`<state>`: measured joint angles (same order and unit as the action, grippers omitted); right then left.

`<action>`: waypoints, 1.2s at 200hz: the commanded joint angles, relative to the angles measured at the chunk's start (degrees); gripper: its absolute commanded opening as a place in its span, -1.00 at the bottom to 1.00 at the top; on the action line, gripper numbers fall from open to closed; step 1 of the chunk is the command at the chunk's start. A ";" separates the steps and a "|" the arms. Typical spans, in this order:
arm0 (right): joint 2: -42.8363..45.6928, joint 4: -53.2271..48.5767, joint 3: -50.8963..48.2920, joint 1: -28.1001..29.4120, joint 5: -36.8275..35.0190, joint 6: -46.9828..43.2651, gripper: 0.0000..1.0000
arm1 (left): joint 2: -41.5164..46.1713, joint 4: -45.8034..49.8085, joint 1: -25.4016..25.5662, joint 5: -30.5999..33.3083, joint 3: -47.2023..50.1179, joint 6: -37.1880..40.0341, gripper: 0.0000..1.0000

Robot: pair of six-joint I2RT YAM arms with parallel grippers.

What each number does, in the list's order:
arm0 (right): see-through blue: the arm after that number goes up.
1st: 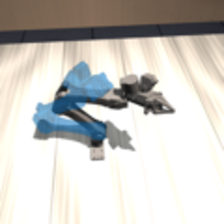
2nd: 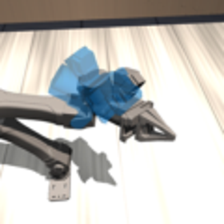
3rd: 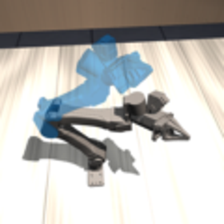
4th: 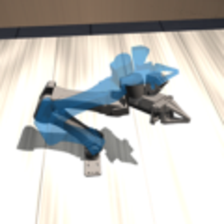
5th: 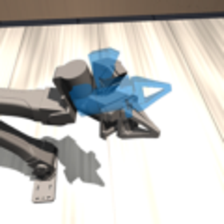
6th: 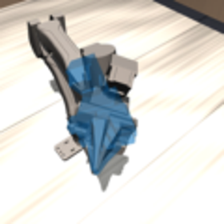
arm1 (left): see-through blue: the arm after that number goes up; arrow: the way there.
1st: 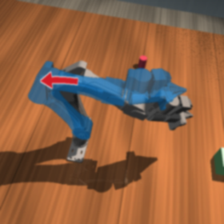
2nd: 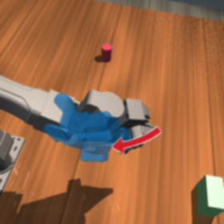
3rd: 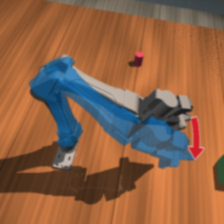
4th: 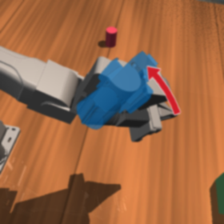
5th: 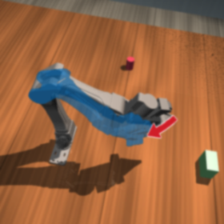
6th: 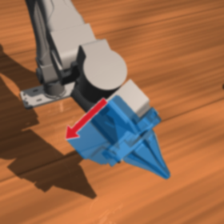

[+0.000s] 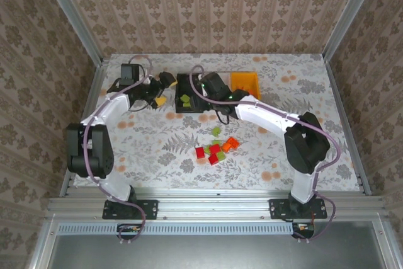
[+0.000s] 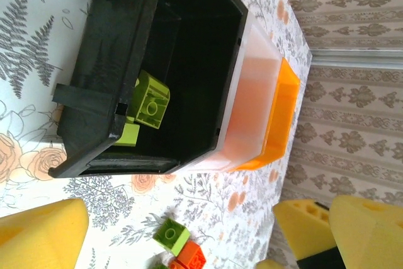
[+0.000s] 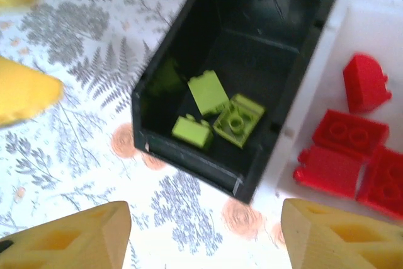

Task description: Sort the legos into containers by color

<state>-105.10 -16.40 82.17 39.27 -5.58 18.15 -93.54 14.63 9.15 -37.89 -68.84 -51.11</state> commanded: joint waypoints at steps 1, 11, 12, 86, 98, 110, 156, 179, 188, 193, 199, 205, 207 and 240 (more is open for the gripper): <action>5.65 1.63 -3.89 0.16 -3.80 -0.89 0.55 | 6.35 0.71 2.62 9.59 -3.99 2.38 1.00; 8.01 3.05 -5.90 0.10 -5.57 -0.84 0.66 | 7.46 0.62 4.63 13.26 -5.09 3.10 0.99; 8.22 3.27 -6.07 0.10 -5.71 -0.88 0.67 | 7.57 0.38 4.86 13.53 -5.13 3.20 0.99; 10.44 -7.68 -13.44 2.41 -3.23 -3.96 0.55 | 0.84 3.73 9.13 7.08 -6.65 8.79 1.00; 8.40 -9.61 -13.71 2.82 -1.73 -4.33 0.58 | 1.49 3.24 8.92 7.28 -5.38 8.06 1.00; 5.96 -11.19 -13.50 3.52 -2.63 -4.35 0.59 | 1.82 1.58 8.54 5.97 -3.69 6.71 1.00; -0.43 -10.59 -14.06 3.85 -4.37 -4.62 0.59 | 0.82 -2.46 7.84 1.50 -1.49 3.21 1.00; -3.41 -10.62 -12.93 3.62 -6.11 -6.58 0.55 | 0.81 -2.44 7.84 1.50 -1.46 3.13 1.00; -4.30 -10.20 -12.57 3.23 -6.31 -6.80 0.52 | 0.87 -2.48 7.90 1.50 -1.30 3.12 1.00; -4.81 -9.92 -12.36 3.04 -6.30 -6.90 0.49 | 0.90 -2.42 7.90 1.50 -1.34 3.19 1.00; -5.45 -9.71 -12.06 2.70 -6.78 -7.11 0.45 | 0.90 -2.39 7.86 1.50 -1.37 3.19 1.00; -5.97 -9.40 -11.83 2.37 -7.35 -7.34 0.41 | 0.90 -2.34 7.82 1.50 -1.39 3.29 1.00; -6.10 -9.32 -11.74 2.32 -7.52 -7.34 0.40 | 0.90 -2.26 7.86 1.50 -1.43 3.30 1.00; -7.67 -7.75 -10.63 0.64 -6.80 -7.90 0.17 | 0.47 -1.81 7.74 1.59 -1.48 3.74 1.00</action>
<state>-110.65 -24.47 70.35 41.43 -9.69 11.57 -93.17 13.26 17.52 -35.18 -70.35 -47.13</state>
